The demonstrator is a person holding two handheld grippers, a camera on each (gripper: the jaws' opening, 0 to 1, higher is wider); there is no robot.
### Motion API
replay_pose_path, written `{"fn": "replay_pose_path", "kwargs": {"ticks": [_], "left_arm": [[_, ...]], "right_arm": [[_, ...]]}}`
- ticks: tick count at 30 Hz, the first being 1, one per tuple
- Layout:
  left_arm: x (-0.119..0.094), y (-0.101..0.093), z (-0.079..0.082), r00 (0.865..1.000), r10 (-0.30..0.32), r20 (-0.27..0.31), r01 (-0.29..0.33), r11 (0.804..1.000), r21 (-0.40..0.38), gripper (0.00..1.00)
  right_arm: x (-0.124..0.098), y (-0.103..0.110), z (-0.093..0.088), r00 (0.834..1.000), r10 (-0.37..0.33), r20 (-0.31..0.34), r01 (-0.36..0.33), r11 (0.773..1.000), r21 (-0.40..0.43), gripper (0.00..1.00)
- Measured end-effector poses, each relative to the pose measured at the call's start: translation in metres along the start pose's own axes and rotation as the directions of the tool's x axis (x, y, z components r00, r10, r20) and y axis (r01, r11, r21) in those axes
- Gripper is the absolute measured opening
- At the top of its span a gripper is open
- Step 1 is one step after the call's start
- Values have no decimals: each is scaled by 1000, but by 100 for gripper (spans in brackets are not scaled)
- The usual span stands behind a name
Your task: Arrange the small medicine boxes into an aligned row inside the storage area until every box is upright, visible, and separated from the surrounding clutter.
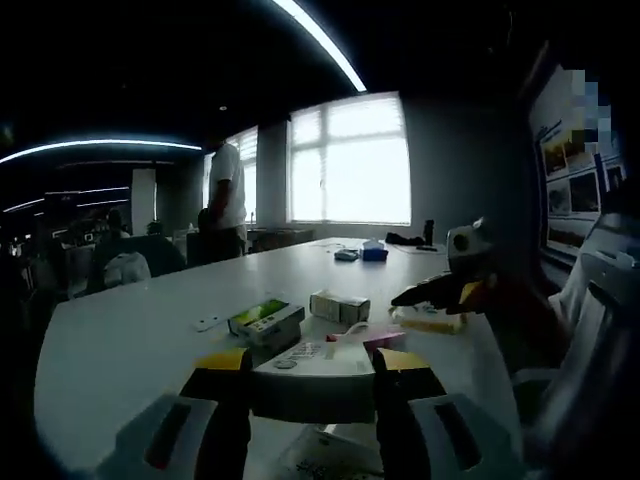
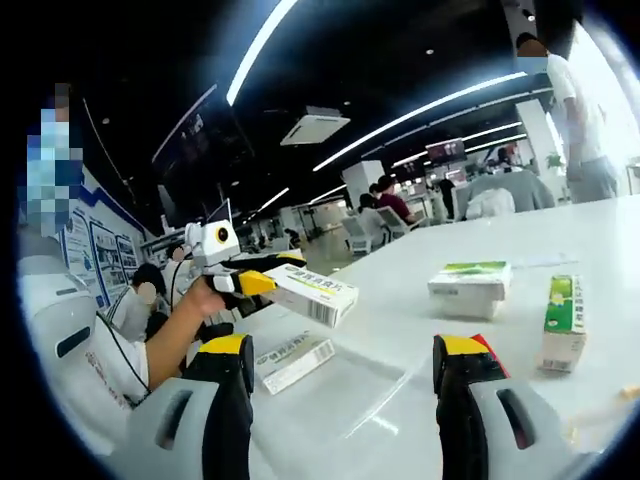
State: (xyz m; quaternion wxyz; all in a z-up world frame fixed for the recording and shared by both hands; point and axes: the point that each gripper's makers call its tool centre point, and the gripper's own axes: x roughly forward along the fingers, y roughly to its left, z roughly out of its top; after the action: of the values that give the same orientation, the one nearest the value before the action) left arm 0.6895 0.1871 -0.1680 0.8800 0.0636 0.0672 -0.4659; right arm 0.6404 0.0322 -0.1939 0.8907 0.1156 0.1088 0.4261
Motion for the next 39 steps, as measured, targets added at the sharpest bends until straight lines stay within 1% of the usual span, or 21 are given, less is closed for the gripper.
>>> {"fn": "replay_pose_path", "kwargs": {"ticks": [2,3,5,7,10,13,15,17,20,22,26,28,32,34,35,37,39], "left_arm": [[1,-5,0,1000,-20,0,20,1000,2,47],[2,-6,0,1000,-16,5,16,1000,4,47],[2,-7,0,1000,-3,1,3,1000,25,47],[1,-9,4,1000,1,12,-2,1000,29,47],[0,-12,17,999,-1,45,0,999,33,47],[2,-17,25,999,-11,51,8,999,52,47],[4,-22,31,998,-21,57,16,997,75,46],[8,-26,34,998,-25,54,20,996,92,46],[11,-29,37,998,-27,58,20,994,109,46],[15,-31,39,998,-31,54,24,993,113,46],[22,-35,39,998,-43,47,37,992,118,46],[28,-40,38,997,-58,43,52,992,117,46],[33,-43,38,997,-63,40,58,991,119,46],[37,-45,38,997,-71,37,66,991,117,46],[38,-45,38,997,-71,37,66,991,114,46],[40,-47,39,997,-75,37,70,991,116,46],[42,-49,40,996,-76,37,71,991,112,46]], "right_arm": [[1,5,3,999,25,26,-26,999,38,71],[1,7,3,999,28,26,-29,998,47,70],[3,9,3,999,25,32,-27,998,49,70],[3,12,3,999,25,32,-26,999,46,69],[8,20,3,999,46,27,-47,998,37,69],[11,24,2,998,61,25,-62,997,37,69],[15,22,1,999,42,23,-42,999,5,69],[21,24,-1,1000,29,8,-29,999,-23,69],[29,31,-3,999,33,-8,-33,997,-73,69],[37,37,-6,999,31,-17,-32,992,-118,69],[49,44,-11,999,22,-34,-28,986,-167,69],[59,51,-15,999,19,-44,-28,977,-212,68],[70,58,-18,999,12,-51,-25,964,-266,66],[73,57,-18,999,-12,-53,-4,954,-298,65],[75,55,-20,998,-27,-64,5,946,-323,65],[79,56,-17,998,-39,-49,20,939,-344,60],[83,58,-17,998,-40,-49,21,936,-350,56]]}}
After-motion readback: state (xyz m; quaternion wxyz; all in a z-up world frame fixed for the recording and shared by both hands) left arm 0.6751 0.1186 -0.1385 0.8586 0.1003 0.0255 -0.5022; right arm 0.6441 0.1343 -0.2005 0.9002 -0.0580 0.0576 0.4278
